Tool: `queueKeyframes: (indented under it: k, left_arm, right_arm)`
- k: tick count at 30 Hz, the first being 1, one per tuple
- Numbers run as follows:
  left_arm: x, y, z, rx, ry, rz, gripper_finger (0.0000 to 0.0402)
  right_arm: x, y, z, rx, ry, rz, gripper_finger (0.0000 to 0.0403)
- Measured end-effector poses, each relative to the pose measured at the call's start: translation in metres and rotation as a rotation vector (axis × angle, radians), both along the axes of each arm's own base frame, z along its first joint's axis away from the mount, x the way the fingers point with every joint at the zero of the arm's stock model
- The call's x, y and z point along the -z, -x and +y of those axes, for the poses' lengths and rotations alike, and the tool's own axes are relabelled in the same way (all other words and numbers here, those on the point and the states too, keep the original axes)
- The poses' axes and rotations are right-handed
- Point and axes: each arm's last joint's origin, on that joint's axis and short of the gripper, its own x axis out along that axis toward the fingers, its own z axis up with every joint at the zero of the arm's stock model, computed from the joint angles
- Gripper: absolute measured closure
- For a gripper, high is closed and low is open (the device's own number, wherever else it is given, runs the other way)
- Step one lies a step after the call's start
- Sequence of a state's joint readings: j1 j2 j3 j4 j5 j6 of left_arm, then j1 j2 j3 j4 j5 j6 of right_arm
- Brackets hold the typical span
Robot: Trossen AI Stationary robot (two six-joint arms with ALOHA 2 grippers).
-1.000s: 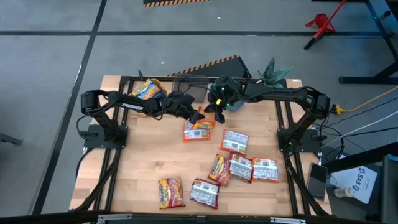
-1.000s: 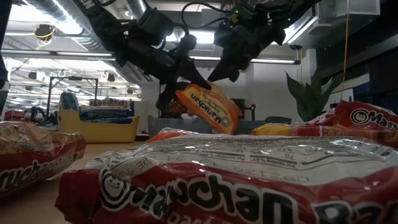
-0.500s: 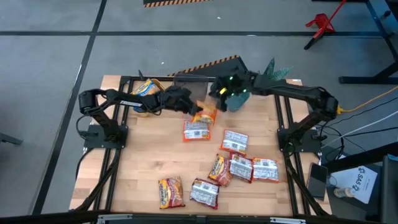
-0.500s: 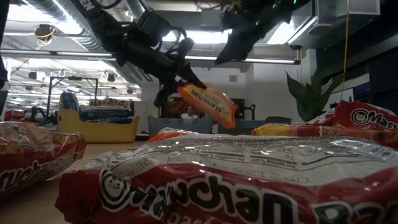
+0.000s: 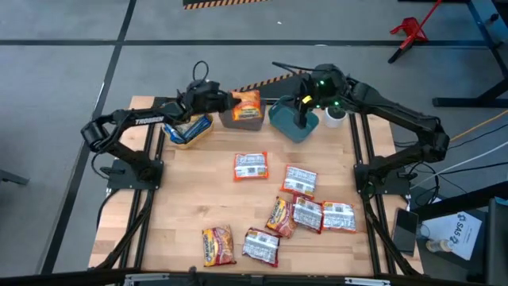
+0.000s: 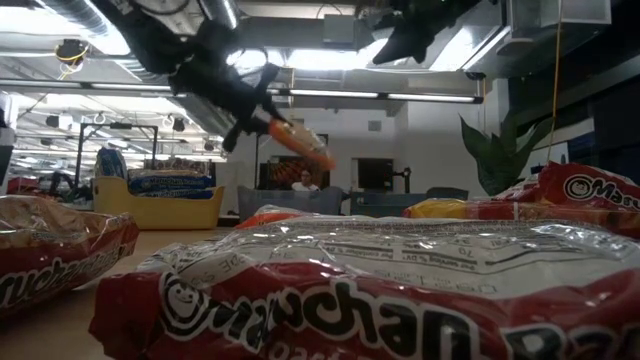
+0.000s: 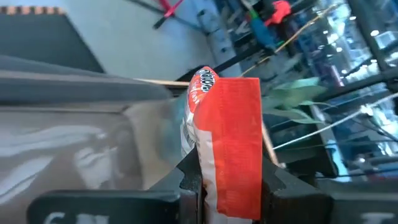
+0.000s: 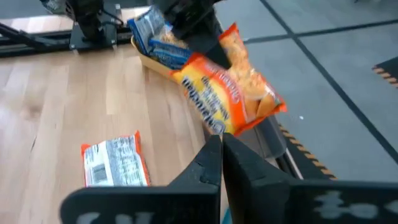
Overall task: Sort Maruchan noodles
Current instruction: Put the orange noodle pack into the black bin
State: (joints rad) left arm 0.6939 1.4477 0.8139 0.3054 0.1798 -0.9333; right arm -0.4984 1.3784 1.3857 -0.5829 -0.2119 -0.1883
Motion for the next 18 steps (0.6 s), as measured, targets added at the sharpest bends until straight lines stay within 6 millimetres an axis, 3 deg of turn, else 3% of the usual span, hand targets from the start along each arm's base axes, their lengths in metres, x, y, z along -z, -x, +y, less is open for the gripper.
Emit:
queueKeyframes:
  k: [6, 18]
  left_arm:
    - [0.025, 0.009, 0.023, -0.002, 0.09, 0.053, 0.0341]
    - [0.051, 0.006, 0.033, -0.048, 0.102, 0.135, 0.0334]
  right_arm:
    - [0.013, 0.001, 0.001, 0.007, -0.054, 0.045, 0.0402]
    - [0.019, 0.003, 0.003, 0.039, -0.123, 0.083, 0.0402]
